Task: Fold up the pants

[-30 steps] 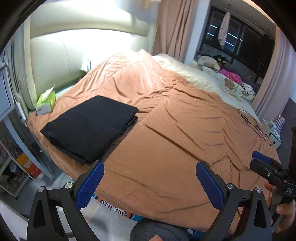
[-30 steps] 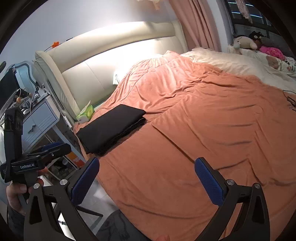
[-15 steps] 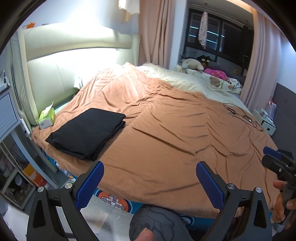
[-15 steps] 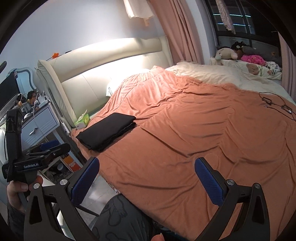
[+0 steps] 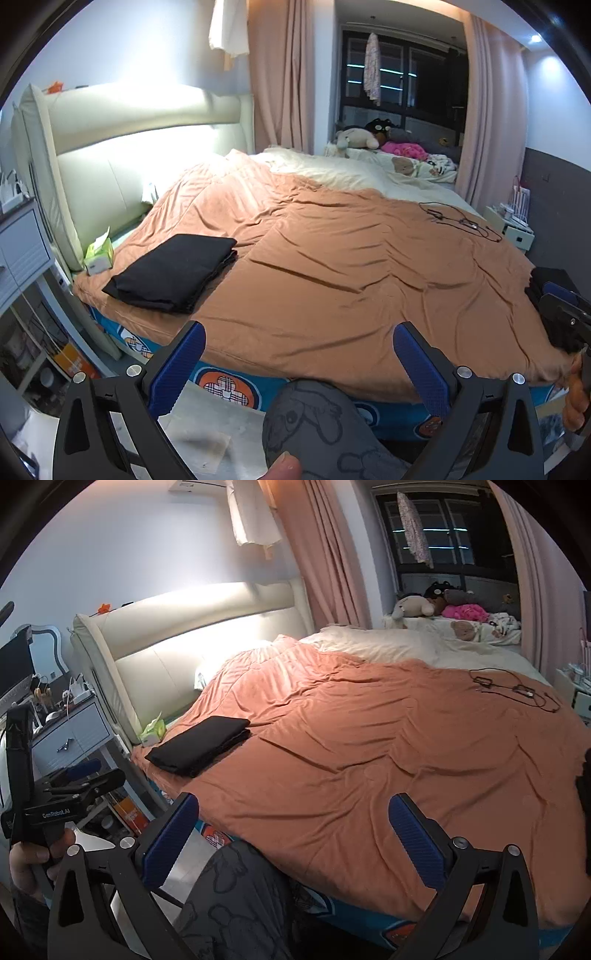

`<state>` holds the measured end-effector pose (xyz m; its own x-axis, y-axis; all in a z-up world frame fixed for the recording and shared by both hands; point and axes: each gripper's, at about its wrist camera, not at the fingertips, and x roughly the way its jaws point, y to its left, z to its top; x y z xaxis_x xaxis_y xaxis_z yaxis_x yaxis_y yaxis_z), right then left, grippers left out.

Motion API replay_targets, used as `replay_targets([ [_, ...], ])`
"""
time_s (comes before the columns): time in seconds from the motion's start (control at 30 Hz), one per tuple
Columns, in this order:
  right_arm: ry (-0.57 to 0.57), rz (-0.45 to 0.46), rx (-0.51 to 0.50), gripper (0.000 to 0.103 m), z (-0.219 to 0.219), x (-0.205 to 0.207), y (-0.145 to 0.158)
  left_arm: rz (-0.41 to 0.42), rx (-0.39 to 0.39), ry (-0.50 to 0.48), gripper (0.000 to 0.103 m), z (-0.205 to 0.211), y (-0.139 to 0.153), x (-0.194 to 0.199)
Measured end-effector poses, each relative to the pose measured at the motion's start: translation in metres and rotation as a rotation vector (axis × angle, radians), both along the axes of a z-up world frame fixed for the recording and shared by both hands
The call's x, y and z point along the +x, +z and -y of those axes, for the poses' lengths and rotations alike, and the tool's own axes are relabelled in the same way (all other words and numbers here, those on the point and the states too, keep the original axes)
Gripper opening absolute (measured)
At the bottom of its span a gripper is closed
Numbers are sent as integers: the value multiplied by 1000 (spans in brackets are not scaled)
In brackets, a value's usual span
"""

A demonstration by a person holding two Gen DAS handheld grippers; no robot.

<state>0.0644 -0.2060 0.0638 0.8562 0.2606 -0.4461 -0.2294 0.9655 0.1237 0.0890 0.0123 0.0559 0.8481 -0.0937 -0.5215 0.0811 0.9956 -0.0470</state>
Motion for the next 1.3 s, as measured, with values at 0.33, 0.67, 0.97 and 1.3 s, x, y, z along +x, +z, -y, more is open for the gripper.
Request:
replay_targets([
  [0.33,-11,46,-7,103,-1,-63,-6,37,4,-22,102,9,0,-45],
  [0.67,-58,73,-57,103,-2,-100,-17,73,25,-29,103,19,-6,-79],
  [0.97,-75,95,-70,103,-9,-112,-29,77,35,-39,102,26,-16,-91],
  [1.3,-81,80,-76,103,-12,-105,-36,76,34,-27,102,27,-24,-93],
])
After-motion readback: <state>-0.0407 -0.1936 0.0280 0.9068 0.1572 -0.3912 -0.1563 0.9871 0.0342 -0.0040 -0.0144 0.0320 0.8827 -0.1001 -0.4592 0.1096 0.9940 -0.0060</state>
